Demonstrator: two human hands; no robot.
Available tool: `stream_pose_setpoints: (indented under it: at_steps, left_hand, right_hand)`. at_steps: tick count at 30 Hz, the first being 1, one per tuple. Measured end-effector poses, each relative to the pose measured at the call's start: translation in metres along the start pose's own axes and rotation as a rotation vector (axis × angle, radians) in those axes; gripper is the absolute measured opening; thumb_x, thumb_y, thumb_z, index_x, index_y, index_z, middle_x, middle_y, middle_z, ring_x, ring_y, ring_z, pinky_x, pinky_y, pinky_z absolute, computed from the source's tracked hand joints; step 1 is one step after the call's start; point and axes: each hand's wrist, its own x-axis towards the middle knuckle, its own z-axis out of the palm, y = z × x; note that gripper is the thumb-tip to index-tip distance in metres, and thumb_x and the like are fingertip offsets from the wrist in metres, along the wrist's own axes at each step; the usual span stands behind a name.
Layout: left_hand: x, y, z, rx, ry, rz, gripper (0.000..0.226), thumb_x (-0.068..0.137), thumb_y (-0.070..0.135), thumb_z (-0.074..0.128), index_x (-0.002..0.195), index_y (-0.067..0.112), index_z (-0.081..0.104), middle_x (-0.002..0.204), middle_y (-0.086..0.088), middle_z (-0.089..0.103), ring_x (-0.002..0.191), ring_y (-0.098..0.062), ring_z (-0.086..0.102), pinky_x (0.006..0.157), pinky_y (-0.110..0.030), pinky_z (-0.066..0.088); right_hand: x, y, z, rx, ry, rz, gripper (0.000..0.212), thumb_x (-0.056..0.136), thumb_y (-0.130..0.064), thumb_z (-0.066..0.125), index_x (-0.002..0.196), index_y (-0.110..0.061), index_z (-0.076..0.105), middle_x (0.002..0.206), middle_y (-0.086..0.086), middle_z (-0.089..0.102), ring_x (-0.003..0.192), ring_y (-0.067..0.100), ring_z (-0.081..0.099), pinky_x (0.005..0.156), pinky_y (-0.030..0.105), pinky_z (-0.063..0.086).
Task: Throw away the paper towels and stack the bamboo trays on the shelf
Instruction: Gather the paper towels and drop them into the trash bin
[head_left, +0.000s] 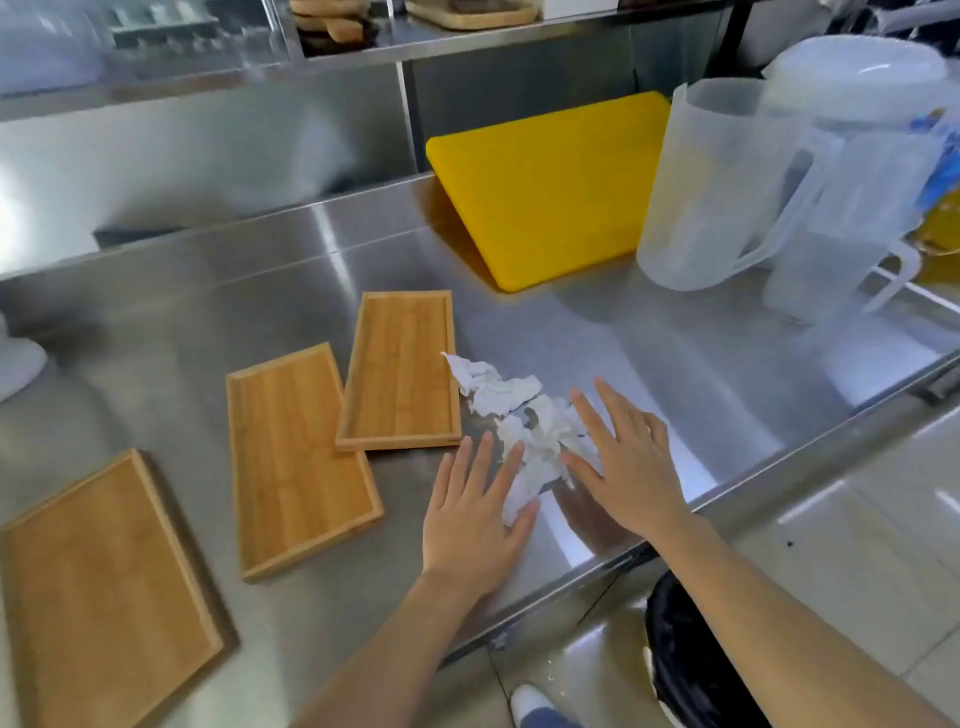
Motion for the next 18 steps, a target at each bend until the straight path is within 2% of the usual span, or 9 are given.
stream_pose_setpoints:
  at_steps: [2, 4, 6, 8, 10, 12, 13, 15, 18]
  left_hand:
    - [0.001, 0.004, 0.001, -0.012, -0.01, -0.022, 0.066, 0.092, 0.057, 0.006, 0.14, 0.028, 0.04, 0.145, -0.006, 0.047, 0.137, -0.028, 0.038, 0.111, -0.037, 0.013]
    - [0.001, 0.007, 0.004, -0.031, -0.083, -0.038, 0.069, 0.091, 0.057, 0.002, 0.142, 0.027, 0.038, 0.148, -0.004, 0.042, 0.14, -0.027, 0.032, 0.118, -0.036, 0.007]
    - [0.002, 0.009, 0.007, 0.004, -0.063, -0.029, 0.067, 0.094, 0.052, 0.002, 0.134, 0.026, 0.05, 0.14, -0.004, 0.053, 0.135, -0.027, 0.041, 0.114, -0.037, 0.021]
    - [0.005, 0.011, 0.006, 0.003, -0.014, -0.001, 0.047, 0.099, 0.043, 0.026, 0.11, 0.024, 0.068, 0.119, -0.004, 0.069, 0.12, -0.026, 0.058, 0.102, -0.041, 0.041]
    - [0.009, 0.013, 0.008, -0.03, 0.102, 0.04, 0.012, 0.081, 0.027, 0.069, 0.089, 0.02, 0.074, 0.103, -0.006, 0.074, 0.108, -0.027, 0.066, 0.091, -0.044, 0.051]
    - [0.012, 0.015, 0.008, -0.13, 0.131, 0.014, 0.024, 0.063, 0.011, 0.085, 0.084, 0.014, 0.075, 0.096, -0.008, 0.075, 0.1, -0.03, 0.069, 0.086, -0.043, 0.054]
    - [0.014, 0.015, 0.009, -0.161, 0.163, -0.002, 0.025, 0.063, 0.005, 0.083, 0.086, 0.011, 0.074, 0.095, -0.008, 0.075, 0.098, -0.031, 0.069, 0.086, -0.039, 0.054]
    - [0.014, 0.014, 0.007, -0.178, 0.225, -0.027, 0.019, 0.074, 0.002, 0.066, 0.091, 0.008, 0.072, 0.094, -0.009, 0.074, 0.097, -0.03, 0.069, 0.09, -0.032, 0.046]
    - [0.017, 0.013, -0.001, -0.339, 0.256, -0.106, 0.032, 0.081, 0.012, 0.041, 0.091, 0.005, 0.07, 0.087, -0.009, 0.074, 0.08, -0.027, 0.071, 0.081, -0.028, 0.04]
  right_hand:
    - [0.005, 0.0, 0.003, 0.014, 0.008, 0.01, 0.059, 0.093, -0.053, 0.009, 0.129, -0.019, 0.04, 0.128, 0.013, 0.061, 0.109, 0.03, 0.063, 0.083, 0.043, 0.052]
    - [0.005, 0.0, 0.011, -0.022, 0.053, -0.018, 0.051, 0.092, -0.051, 0.02, 0.125, -0.019, 0.042, 0.12, 0.011, 0.065, 0.102, 0.028, 0.066, 0.08, 0.04, 0.053]
    - [0.009, 0.002, 0.019, -0.046, 0.079, -0.057, 0.045, 0.085, -0.045, 0.042, 0.122, -0.021, 0.044, 0.115, 0.009, 0.067, 0.098, 0.027, 0.067, 0.077, 0.038, 0.053]
    - [0.015, 0.003, 0.023, -0.043, 0.055, -0.08, 0.041, 0.077, -0.036, 0.062, 0.114, -0.02, 0.054, 0.109, 0.008, 0.069, 0.094, 0.027, 0.067, 0.075, 0.037, 0.052]
    - [0.019, 0.003, 0.026, 0.0, 0.058, -0.099, 0.025, 0.072, -0.026, 0.071, 0.095, -0.018, 0.065, 0.1, 0.007, 0.07, 0.088, 0.028, 0.067, 0.073, 0.037, 0.051]
    - [0.024, 0.003, 0.028, 0.061, 0.091, -0.124, 0.01, 0.075, -0.022, 0.064, 0.081, -0.016, 0.069, 0.092, 0.005, 0.07, 0.082, 0.027, 0.067, 0.072, 0.035, 0.047]
    - [0.026, 0.004, 0.028, 0.102, 0.104, -0.136, 0.011, 0.078, -0.022, 0.06, 0.08, -0.014, 0.069, 0.09, 0.005, 0.07, 0.08, 0.027, 0.067, 0.072, 0.034, 0.045]
    - [0.03, 0.005, 0.025, 0.224, 0.123, -0.093, 0.019, 0.085, -0.02, 0.051, 0.082, -0.01, 0.066, 0.088, 0.007, 0.07, 0.079, 0.027, 0.065, 0.072, 0.032, 0.043]
    - [0.037, 0.006, 0.01, 0.509, 0.134, 0.12, 0.02, 0.093, -0.012, 0.045, 0.092, 0.0, 0.061, 0.095, 0.012, 0.067, 0.083, 0.025, 0.056, 0.079, 0.02, 0.028]
